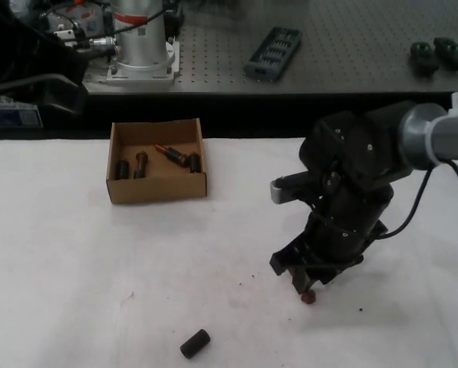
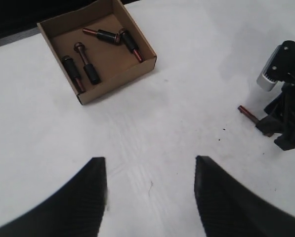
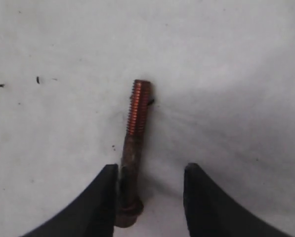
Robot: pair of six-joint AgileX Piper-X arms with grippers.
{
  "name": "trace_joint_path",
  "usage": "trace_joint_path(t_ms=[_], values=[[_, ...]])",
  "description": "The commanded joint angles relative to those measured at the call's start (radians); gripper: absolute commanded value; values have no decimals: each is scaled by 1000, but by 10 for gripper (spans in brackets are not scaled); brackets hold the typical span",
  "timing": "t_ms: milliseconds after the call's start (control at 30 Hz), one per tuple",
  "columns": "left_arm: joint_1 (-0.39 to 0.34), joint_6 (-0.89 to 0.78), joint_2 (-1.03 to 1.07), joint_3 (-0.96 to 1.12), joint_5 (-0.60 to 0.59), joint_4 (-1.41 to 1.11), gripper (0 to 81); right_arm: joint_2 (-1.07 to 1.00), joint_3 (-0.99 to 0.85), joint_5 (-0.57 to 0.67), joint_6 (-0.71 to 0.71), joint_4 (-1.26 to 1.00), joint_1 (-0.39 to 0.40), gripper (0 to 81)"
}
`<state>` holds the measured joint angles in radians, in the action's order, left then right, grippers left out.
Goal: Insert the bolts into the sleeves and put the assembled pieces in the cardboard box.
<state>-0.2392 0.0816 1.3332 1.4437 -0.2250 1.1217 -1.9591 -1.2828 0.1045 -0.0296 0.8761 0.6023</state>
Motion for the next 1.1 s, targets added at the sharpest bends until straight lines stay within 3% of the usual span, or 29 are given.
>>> trace_joint_path(t_ms=[0,233,433,467,700,900,1067], values=[[-3,8,-18,10,20,6,400,-24,-14,-4,8,24,17,314],[-3,8,-20,10,20,6,400,-32,-10,-58,10,22,54,291],[-3,16,-29,10,20,9,400,-32,-10,-316,135,102,61,28],[-3,22,-32,10,20,9,400,-28,-10,-328,160,112,61,13],[-3,30,-32,10,30,6,400,71,-10,-285,303,95,79,36],[-3,39,-32,10,40,5,400,177,-10,-90,426,151,116,36],[-3,39,-32,10,40,5,400,190,-6,-58,588,282,152,36]])
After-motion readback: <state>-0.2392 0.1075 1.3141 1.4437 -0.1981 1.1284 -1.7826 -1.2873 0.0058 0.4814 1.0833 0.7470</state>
